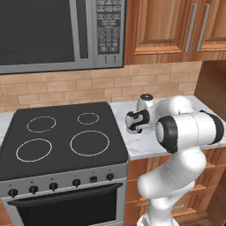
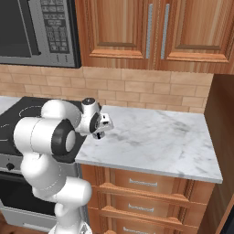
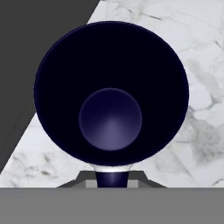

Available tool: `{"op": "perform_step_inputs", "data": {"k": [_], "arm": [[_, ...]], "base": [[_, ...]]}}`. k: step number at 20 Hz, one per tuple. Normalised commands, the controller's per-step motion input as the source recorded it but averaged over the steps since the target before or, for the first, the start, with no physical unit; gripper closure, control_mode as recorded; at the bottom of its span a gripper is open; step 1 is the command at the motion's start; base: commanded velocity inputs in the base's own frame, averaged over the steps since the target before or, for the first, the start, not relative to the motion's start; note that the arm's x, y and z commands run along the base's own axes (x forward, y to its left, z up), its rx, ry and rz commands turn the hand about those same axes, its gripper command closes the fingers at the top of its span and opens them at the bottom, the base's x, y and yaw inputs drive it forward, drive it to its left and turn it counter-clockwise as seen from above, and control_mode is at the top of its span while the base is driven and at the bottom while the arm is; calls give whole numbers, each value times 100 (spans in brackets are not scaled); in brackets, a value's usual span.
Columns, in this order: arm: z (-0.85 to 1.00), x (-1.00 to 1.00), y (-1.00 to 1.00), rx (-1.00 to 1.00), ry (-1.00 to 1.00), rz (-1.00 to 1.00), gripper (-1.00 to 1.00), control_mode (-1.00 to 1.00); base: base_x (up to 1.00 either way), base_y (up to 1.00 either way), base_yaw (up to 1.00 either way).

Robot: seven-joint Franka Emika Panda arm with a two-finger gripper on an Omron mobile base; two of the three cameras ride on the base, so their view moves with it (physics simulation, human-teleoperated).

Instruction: Clear the mugs and bowl far away from the sink.

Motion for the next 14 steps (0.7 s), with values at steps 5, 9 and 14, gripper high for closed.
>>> {"op": "perform_step_inputs", "data": {"k": [5, 9, 14], "arm": [[-5, 5, 3, 0, -1, 0, -100, -100], [24, -9, -3, 0, -10, 0, -100, -100], [54, -61, -26, 1, -12, 0, -100, -100]], "base": [[0, 0, 0], [0, 0, 0], [0, 0, 0]]}}
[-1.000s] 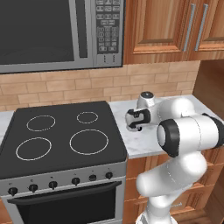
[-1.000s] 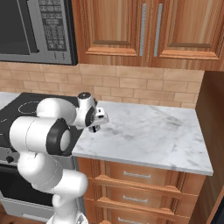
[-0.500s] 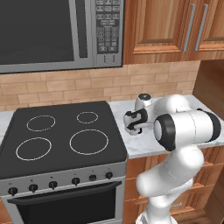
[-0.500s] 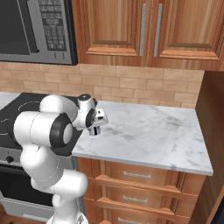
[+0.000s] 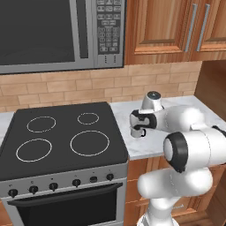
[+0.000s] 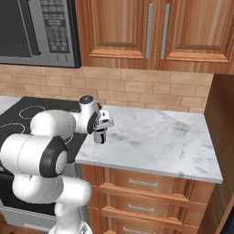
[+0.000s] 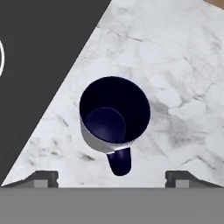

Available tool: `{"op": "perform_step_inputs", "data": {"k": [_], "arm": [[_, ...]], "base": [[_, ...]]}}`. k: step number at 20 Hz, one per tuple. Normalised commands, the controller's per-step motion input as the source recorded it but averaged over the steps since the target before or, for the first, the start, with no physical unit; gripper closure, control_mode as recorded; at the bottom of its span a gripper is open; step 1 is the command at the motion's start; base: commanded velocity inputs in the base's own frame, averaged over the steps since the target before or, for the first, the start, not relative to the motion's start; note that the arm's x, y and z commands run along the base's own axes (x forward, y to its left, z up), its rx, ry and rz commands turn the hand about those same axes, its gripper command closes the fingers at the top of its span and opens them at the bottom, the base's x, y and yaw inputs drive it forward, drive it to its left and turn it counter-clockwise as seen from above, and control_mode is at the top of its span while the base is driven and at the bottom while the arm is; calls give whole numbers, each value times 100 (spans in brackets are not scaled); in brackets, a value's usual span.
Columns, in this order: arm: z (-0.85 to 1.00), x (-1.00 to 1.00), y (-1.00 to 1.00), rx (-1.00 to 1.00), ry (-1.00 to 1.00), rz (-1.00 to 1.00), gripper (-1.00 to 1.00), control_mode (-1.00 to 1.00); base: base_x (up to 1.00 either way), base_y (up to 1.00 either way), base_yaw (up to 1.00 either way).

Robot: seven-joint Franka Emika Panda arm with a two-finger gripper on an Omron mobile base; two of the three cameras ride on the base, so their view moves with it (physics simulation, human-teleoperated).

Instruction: Clear the mugs and bowl far away from the sink.

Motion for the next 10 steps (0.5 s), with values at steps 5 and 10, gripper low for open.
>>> {"op": "perform_step_inputs", "data": {"k": [5, 10], "arm": [[57, -90, -25, 3, -13, 0, -100, -100], [97, -84, 5, 3, -17, 0, -100, -100]], "base": [[0, 0, 0], [0, 0, 0]]}}
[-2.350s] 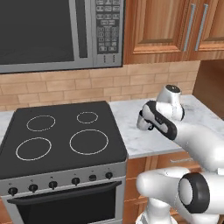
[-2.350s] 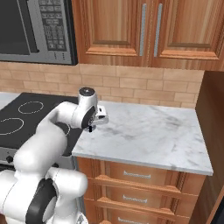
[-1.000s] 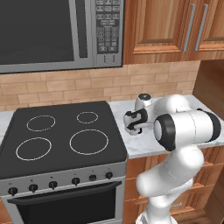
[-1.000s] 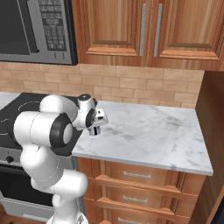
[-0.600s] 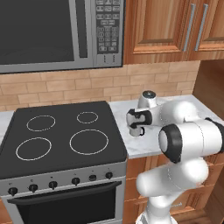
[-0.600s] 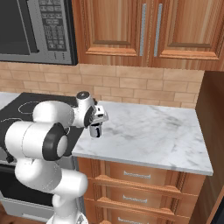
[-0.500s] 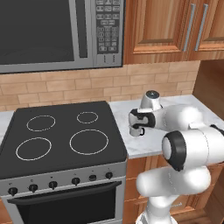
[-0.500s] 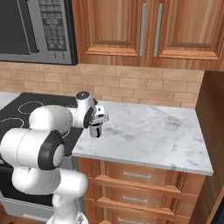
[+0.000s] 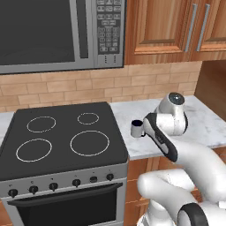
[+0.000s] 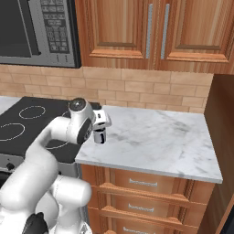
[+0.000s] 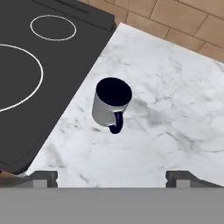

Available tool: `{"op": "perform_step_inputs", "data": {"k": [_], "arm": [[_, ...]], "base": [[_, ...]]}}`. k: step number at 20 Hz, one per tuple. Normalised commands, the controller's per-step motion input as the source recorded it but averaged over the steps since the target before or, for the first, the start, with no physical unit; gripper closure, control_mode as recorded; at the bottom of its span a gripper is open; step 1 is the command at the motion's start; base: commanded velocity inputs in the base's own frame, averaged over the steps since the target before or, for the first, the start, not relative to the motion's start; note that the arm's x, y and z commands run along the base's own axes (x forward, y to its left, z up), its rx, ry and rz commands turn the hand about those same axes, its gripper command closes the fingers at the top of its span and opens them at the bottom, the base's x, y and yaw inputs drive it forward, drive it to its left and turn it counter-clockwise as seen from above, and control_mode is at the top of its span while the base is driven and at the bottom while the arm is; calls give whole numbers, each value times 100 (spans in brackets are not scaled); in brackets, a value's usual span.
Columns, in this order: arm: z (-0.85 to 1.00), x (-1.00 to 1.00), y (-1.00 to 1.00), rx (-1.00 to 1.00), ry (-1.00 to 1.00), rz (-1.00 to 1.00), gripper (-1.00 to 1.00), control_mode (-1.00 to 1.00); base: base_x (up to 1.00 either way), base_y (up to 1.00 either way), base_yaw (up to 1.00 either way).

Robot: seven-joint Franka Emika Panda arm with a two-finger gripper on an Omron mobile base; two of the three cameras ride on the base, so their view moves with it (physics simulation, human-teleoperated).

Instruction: Clear the mugs and bowl far away from the sink.

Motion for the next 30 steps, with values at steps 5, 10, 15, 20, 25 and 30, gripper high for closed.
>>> {"op": "perform_step_inputs", "data": {"k": [5, 10, 15, 20, 25, 30], "arm": [[100, -56, 8, 0, -3, 0, -100, -100], [62, -67, 0, 0, -1, 0, -100, -100], [15, -36, 0, 0, 0, 0, -100, 100], [0, 0, 0, 0, 0, 0, -100, 100], [0, 0, 0, 0, 0, 0, -100, 100], [0, 0, 0, 0, 0, 0, -100, 100]], "base": [[0, 0, 0], [0, 0, 0], [-60, 0, 7], [-93, 2, 79], [-68, 13, 90], [-44, 26, 99]]}}
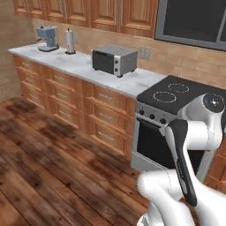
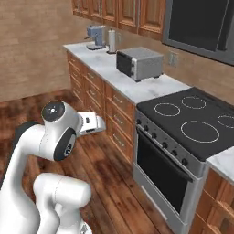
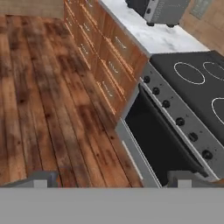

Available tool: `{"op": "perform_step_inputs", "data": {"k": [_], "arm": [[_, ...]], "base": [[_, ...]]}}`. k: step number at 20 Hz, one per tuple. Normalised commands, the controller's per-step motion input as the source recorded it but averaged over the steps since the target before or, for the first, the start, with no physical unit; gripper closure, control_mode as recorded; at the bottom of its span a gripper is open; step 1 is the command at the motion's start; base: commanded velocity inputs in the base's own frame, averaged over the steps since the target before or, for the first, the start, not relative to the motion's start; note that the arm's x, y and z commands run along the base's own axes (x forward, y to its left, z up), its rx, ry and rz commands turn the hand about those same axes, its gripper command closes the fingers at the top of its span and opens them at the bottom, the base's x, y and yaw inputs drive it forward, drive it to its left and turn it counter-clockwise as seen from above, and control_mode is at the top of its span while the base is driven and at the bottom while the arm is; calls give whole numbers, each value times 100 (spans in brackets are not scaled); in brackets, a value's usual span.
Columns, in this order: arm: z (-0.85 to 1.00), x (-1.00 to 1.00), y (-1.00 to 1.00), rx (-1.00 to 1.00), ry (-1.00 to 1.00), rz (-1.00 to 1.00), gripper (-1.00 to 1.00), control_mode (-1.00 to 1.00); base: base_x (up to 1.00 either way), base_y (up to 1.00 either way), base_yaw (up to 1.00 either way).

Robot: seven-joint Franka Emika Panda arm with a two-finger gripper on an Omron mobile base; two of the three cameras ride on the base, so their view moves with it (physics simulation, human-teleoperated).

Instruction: Clear the mugs and bowl far away from the sink.

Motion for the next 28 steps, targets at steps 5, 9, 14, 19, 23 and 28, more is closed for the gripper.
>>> {"op": "perform_step_inputs", "data": {"k": [5, 9, 14, 19, 23, 28], "arm": [[0, 0, 0, 0, 0, 0, -100, 100], [0, 0, 0, 0, 0, 0, -100, 100], [0, 0, 0, 0, 0, 0, -100, 100], [0, 0, 0, 0, 0, 0, -100, 100], [0, 0, 0, 0, 0, 0, -100, 100], [0, 0, 0, 0, 0, 0, -100, 100]], "base": [[-40, 15, 100], [-29, 9, 100], [-21, 6, 100], [-14, 4, 100], [-2, 8, 98], [16, 37, 80]]}}
